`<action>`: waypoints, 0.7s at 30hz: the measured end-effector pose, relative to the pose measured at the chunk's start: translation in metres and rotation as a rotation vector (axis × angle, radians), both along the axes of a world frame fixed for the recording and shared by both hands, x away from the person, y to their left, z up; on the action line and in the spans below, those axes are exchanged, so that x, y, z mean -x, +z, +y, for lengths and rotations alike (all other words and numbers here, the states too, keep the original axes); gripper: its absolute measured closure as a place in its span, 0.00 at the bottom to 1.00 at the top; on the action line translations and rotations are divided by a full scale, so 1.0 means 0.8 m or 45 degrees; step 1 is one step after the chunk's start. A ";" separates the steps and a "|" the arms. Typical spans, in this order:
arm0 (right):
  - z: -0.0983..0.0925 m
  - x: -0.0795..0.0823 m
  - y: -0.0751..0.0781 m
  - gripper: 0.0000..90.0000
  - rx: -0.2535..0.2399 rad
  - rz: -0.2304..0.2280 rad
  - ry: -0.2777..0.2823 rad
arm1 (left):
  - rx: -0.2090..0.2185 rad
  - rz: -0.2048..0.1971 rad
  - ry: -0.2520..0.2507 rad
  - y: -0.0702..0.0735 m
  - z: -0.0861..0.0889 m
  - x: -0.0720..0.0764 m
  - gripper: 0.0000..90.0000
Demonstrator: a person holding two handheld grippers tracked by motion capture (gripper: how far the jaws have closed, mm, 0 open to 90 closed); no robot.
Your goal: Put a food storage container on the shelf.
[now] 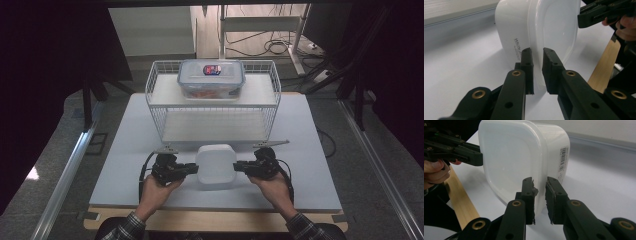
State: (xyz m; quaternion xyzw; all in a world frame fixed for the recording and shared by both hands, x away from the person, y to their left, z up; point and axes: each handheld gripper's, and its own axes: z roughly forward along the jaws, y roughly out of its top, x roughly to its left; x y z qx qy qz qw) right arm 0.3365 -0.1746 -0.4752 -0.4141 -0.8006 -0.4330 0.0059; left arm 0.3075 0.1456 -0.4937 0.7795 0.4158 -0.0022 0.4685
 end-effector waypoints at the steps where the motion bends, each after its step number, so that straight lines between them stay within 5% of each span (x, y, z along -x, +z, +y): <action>1: 0.000 0.001 0.001 0.86 0.008 -0.016 -0.004 | -0.002 -0.005 0.003 0.000 -0.001 0.000 0.89; 13: 0.000 0.007 0.024 0.87 -0.019 -0.131 0.010 | 0.002 -0.086 0.034 0.026 0.001 -0.001 0.88; 21: 0.006 0.007 0.059 0.88 -0.032 -0.231 0.025 | 0.002 -0.152 0.045 0.055 0.007 -0.005 0.88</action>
